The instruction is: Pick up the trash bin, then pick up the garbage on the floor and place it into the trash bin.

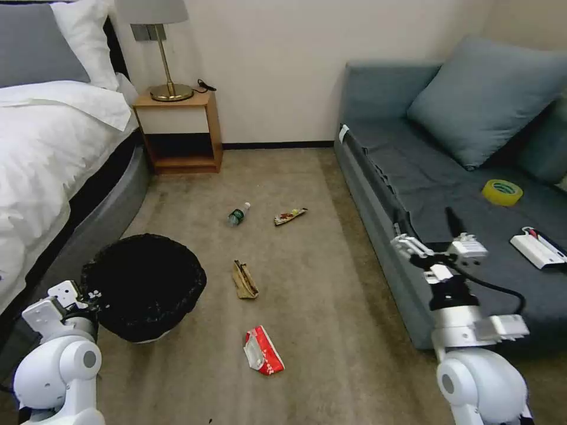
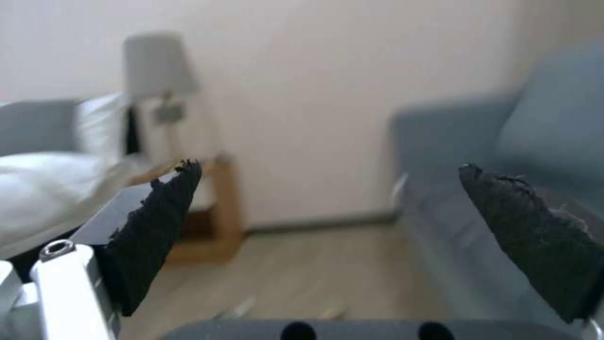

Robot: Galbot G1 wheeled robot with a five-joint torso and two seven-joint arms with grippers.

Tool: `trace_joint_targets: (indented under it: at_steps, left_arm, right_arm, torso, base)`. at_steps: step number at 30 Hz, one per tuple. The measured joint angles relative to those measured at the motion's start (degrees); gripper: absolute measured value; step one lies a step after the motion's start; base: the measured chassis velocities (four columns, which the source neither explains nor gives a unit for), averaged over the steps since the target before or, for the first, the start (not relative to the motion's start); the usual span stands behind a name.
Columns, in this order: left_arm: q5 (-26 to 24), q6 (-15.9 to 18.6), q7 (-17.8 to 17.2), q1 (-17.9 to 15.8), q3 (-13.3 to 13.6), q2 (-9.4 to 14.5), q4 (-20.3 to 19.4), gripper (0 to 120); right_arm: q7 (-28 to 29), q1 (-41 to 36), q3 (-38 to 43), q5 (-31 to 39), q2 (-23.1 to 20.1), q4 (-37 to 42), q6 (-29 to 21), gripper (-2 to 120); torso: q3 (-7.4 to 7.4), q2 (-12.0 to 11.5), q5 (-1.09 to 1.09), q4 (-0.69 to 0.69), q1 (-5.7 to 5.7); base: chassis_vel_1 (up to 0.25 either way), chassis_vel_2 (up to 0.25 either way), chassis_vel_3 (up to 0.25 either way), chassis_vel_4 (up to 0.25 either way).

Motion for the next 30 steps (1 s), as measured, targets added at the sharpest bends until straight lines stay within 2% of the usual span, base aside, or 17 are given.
trace_joint_targets:
  at_steps: [2,3,5,7,9,12,14,17,18,21,22,25,26,30]
  left_arm:
    - [0.05,0.0,0.37,0.02,-0.19,-0.1,-1.29,3]
    - [0.05,0.0,0.37,0.02,-0.19,-0.1,-1.29,3]
    - [0.04,0.01,0.7,-0.05,-0.32,-0.1,-2.18,3]
    - [0.04,0.01,0.77,-0.25,-0.61,-0.24,-2.42,3]
    - [0.06,0.01,0.78,-0.36,-0.66,-0.34,-2.43,3]
    - [0.46,0.02,0.91,-0.42,-0.74,-0.84,-2.03,3]
    - [0.83,0.04,0.9,-0.76,-0.66,-0.96,-1.55,3]
    - [1.77,0.05,1.2,-1.87,0.5,-1.09,-0.03,3]
    - [1.77,0.05,1.2,-1.87,0.5,-1.09,-0.03,3]
    - [2.26,0.07,1.32,-1.73,0.47,-1.41,0.33,3]
    - [2.26,0.07,1.32,-1.73,0.47,-1.41,0.33,3]
    - [2.49,0.09,1.3,-1.78,0.19,-1.42,0.53,3]
    - [2.49,0.09,1.3,-1.78,0.19,-1.42,0.53,3]
    - [2.6,0.09,1.31,-1.61,-0.47,-1.52,0.5,3]
  right_arm:
    - [3.05,1.61,-5.13,5.05,-4.36,0.35,-4.35,100]
    - [3.05,1.61,-5.13,5.05,-4.36,0.35,-4.35,100]
    - [6.78,3.65,-11.68,10.27,-11.23,0.18,-8.39,100]
    - [9.13,5.66,-17.28,13.71,-16.23,-1.61,-10.47,100]
    - [9.86,6.76,-19.55,14.89,-17.76,-2.68,-11.3,100]
    - [12.74,14.19,-28.66,20.72,-21.42,-7.95,-14.39,100]
    - [13.18,16.67,-31.11,22.54,-22.15,-9.66,-15.47,100]
    - [14.38,23.19,-38.88,26.03,-23.95,-14.73,-18.35,100]
    - [14.38,23.19,-38.88,26.03,-23.95,-14.73,-18.35,100]
    - [16.96,30.22,-47.05,30.17,-24.41,-19.77,-21.87,100]
    - [16.96,30.22,-47.05,30.17,-24.41,-19.77,-21.87,100]
    - [19.28,39.5,-56.11,34.89,-23.15,-25.14,-25.63,100]
    - [19.28,39.5,-56.11,34.89,-23.15,-25.14,-25.63,100]
    - [20.23,47.91,-65.0,40.82,-19.76,-30.68,-28.44,100]
  torso:
    - [0.0,0.0,0.01,0.01,0.0]
    - [0.0,0.0,0.01,0.01,0.0]
    - [0.0,0.0,0.0,0.01,0.0]
    - [0.01,0.0,0.0,0.01,0.0]
    - [0.01,0.0,0.01,0.01,0.0]
    - [0.01,0.0,0.01,0.01,0.0]
    - [0.01,0.0,0.0,0.05,0.0]
    - [0.01,0.0,0.0,0.0,0.01]
    - [0.01,0.0,0.0,0.0,0.01]
    - [0.01,0.0,0.01,0.0,0.0]
    - [0.01,0.0,0.01,0.0,0.0]
    - [0.01,0.0,0.0,0.0,0.01]
    - [0.01,0.0,0.0,0.0,0.01]
    - [0.02,0.0,-0.01,0.03,0.01]
  base:
    - [0.0,0.0,0.0,0.0]
    - [0.0,0.0,0.0,0.0]
    - [0.0,0.0,0.0,0.0]
    - [0.0,0.0,0.0,0.0]
    - [0.0,0.0,0.0,0.0]
    - [0.0,0.0,0.0,0.0]
    - [0.0,0.0,0.0,0.0]
    - [0.0,0.0,0.0,0.0]
    - [0.0,0.0,0.0,0.0]
    - [0.0,0.0,0.0,0.0]
    - [0.0,0.0,0.0,0.0]
    - [0.0,0.0,0.0,0.0]
    - [0.0,0.0,0.0,0.0]
    - [0.0,0.0,0.0,0.0]
